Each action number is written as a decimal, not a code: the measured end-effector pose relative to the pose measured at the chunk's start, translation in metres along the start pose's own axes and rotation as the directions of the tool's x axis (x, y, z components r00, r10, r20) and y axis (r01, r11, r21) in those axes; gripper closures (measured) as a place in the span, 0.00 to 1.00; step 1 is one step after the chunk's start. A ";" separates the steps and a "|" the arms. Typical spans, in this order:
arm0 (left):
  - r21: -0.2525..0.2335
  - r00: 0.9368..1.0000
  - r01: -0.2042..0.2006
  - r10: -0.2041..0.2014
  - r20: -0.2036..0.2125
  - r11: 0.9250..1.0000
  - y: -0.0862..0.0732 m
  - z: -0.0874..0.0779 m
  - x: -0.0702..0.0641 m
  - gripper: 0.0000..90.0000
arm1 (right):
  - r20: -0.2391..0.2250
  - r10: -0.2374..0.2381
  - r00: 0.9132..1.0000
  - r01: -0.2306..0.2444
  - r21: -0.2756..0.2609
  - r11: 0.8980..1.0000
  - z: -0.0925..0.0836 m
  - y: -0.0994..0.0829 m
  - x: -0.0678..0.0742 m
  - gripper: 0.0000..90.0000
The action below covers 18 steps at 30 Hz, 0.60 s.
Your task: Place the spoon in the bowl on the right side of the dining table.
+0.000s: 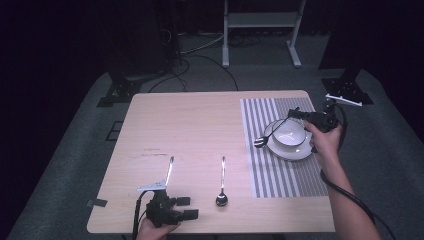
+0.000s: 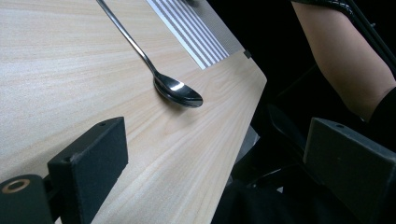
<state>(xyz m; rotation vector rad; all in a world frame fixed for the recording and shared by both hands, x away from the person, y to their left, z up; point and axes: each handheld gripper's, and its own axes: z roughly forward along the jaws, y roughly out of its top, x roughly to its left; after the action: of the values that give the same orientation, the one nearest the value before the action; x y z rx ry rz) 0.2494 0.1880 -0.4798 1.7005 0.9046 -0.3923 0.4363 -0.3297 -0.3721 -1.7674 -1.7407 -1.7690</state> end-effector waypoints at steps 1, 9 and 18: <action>0.000 1.000 0.000 0.000 0.000 1.000 0.000 0.000 0.000 0.05 | 0.000 0.000 1.000 0.000 0.000 1.000 0.000 0.000 0.000 0.98; 0.000 1.000 -0.002 0.002 -0.004 1.000 0.000 -0.001 0.000 0.05 | 0.039 0.047 0.998 -0.044 -0.066 0.997 -0.013 0.005 -0.012 0.98; 0.005 1.000 -0.001 0.001 -0.004 1.000 -0.001 -0.001 0.000 0.05 | 0.080 0.076 0.994 -0.068 -0.101 0.993 -0.026 0.007 -0.021 0.98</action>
<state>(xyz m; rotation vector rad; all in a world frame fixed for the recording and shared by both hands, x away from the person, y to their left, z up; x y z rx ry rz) 0.2489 0.1889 -0.4804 1.7073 0.9065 -0.3908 0.4323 -0.3636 -0.3752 -1.9443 -1.6227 -1.8047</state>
